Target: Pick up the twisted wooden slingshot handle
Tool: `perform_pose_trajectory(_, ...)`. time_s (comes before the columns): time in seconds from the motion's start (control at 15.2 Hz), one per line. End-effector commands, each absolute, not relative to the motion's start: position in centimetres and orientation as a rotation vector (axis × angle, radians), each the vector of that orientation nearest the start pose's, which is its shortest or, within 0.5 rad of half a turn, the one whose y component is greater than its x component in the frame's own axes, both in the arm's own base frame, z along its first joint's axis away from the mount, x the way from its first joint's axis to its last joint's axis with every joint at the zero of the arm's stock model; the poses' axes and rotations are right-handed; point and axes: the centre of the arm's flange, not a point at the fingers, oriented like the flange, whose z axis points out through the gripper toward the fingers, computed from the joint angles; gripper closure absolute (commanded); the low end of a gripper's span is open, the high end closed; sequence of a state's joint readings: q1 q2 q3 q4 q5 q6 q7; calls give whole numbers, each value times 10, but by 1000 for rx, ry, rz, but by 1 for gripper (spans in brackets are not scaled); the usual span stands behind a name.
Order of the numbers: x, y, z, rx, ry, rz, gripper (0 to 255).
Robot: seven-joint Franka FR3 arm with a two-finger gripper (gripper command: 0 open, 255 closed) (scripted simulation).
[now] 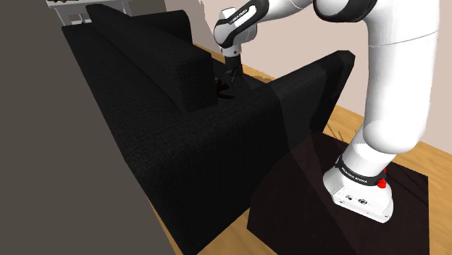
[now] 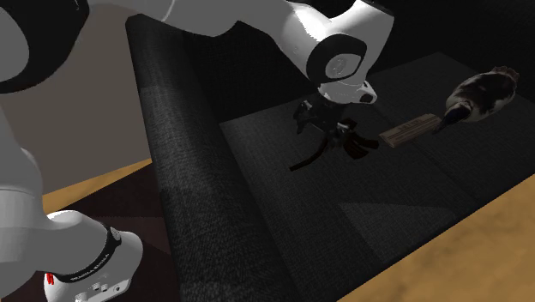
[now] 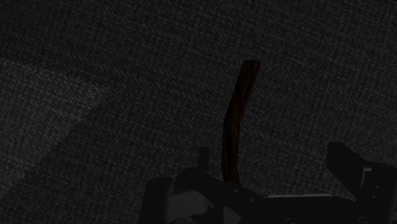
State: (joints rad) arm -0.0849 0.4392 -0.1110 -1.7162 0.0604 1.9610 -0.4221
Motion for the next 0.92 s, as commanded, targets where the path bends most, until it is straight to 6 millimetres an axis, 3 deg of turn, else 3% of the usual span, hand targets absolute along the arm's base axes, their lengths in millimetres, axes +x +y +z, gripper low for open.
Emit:
perform_pose_trajectory(0.0,651,-121,301,-3043,-323,290,0)
perform_pose_trajectory(0.13,669,-126,285,-3038,-332,300,0)
perform_pose_trajectory(0.73,669,-126,245,-3038,-332,300,0)
perform_pose_trajectory(0.79,669,-127,245,-3038,-332,300,255)
perform_pose_trajectory(0.86,669,-127,244,-3038,-332,300,255)
